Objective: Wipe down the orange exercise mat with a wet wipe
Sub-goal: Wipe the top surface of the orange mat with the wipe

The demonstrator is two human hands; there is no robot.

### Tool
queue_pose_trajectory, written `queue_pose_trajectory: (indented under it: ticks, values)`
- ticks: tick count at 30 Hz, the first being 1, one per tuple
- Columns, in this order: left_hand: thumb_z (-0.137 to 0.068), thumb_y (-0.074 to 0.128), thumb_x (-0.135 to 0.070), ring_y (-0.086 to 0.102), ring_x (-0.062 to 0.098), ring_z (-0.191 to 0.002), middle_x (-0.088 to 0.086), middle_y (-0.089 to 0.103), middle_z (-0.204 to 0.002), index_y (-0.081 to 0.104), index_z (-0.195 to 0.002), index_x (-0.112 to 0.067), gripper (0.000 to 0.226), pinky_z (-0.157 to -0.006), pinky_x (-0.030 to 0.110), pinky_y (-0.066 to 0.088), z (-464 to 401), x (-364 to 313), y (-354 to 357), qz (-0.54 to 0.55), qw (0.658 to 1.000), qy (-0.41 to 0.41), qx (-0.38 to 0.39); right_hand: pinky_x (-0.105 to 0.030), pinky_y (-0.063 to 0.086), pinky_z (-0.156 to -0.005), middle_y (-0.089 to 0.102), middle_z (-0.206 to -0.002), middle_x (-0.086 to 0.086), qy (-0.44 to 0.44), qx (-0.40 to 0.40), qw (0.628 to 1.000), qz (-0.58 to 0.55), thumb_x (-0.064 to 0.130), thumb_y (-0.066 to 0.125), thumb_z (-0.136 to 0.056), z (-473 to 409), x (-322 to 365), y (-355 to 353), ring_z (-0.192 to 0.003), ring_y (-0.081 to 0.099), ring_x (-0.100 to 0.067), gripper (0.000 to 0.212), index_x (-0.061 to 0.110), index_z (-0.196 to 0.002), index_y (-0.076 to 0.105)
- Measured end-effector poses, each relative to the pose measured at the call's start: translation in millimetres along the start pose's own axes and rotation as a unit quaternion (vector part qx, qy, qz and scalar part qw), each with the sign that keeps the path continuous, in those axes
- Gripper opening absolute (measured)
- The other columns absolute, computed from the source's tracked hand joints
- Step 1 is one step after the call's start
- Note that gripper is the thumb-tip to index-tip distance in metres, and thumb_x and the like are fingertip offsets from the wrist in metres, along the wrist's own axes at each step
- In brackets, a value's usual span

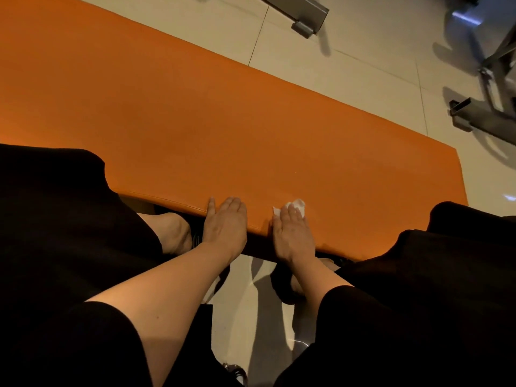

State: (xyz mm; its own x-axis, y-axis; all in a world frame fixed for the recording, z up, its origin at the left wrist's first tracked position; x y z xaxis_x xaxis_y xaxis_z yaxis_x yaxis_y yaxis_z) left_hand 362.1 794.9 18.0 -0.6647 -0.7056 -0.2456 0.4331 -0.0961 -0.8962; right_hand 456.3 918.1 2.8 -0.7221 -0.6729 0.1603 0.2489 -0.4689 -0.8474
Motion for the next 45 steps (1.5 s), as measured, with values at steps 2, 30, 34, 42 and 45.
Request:
queue_pose_trajectory:
  ticks: [2, 30, 34, 42, 45]
  values:
    - [-0.097, 0.039, -0.012, 0.007, 0.016, -0.148, 0.003, 0.014, -0.161, 0.019, -0.152, -0.013, 0.059, -0.119, 0.049, -0.004, -3.5, 1.2, -0.6, 0.005, 1.000, -0.004, 0.002, -0.031, -0.006, -0.120, -0.004, -0.163, -0.007, -0.044, 0.024, 0.999, -0.013, 0.039, 0.013, -0.106, -4.5, 16.5, 2.2, -0.150, -0.006, -0.018, 0.058, 0.010, -0.155, 0.005]
    - [-0.102, 0.033, -0.027, 0.017, 0.014, -0.146, 0.001, 0.025, -0.158, 0.028, -0.150, -0.013, 0.051, -0.118, 0.048, -0.005, -50.3, 3.4, 3.2, 0.006, 0.997, -0.076, -0.032, -0.029, -0.010, -0.118, -0.002, -0.163, -0.001, -0.181, 0.080, 0.978, -0.058, 0.037, 0.014, -0.106, -72.9, 22.7, -9.2, -0.149, -0.004, -0.011, 0.054, 0.016, -0.156, 0.011]
    - [-0.101, 0.035, -0.025, 0.017, 0.014, -0.146, 0.001, 0.026, -0.158, 0.028, -0.150, -0.014, 0.051, -0.119, 0.048, -0.004, -55.0, 2.8, 3.6, 0.011, 0.996, -0.086, -0.029, -0.030, -0.010, -0.119, 0.000, -0.162, 0.006, -0.272, 0.115, 0.953, -0.072, 0.035, 0.013, -0.107, -82.9, 26.1, -8.7, -0.148, -0.003, -0.004, 0.051, 0.021, -0.155, 0.012]
    - [-0.101, 0.034, -0.025, 0.018, 0.016, -0.146, 0.004, 0.026, -0.158, 0.029, -0.150, -0.011, 0.051, -0.120, 0.042, 0.000, -73.7, 4.5, 3.3, -0.006, 0.998, -0.058, -0.028, -0.030, -0.009, -0.120, 0.001, -0.162, 0.004, -0.213, 0.092, 0.970, -0.077, 0.036, 0.014, -0.106, -90.8, 19.7, -9.6, -0.148, -0.004, -0.007, 0.052, 0.018, -0.156, 0.012]
    - [-0.100, 0.038, -0.026, 0.022, 0.018, -0.145, 0.005, 0.029, -0.156, 0.032, -0.148, -0.012, 0.051, -0.120, 0.037, 0.009, -86.5, 9.6, 1.8, -0.003, 0.999, -0.035, -0.018, -0.027, -0.009, -0.119, 0.001, -0.162, 0.007, -0.276, 0.120, 0.949, -0.093, 0.034, 0.013, -0.107, -94.1, 26.3, -7.7, -0.147, -0.004, -0.002, 0.050, 0.021, -0.156, 0.011]
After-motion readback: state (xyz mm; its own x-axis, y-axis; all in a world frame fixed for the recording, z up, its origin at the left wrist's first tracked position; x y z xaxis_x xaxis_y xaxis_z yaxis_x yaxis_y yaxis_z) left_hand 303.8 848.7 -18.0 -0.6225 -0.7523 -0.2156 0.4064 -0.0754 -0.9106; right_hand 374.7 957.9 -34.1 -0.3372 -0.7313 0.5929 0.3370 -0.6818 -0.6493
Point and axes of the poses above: each hand's wrist, its own z-axis away from the middle knuckle, its own y-axis out of the palm, x = y × z, the point moved 1 cm from there along -z, towards the middle knuckle
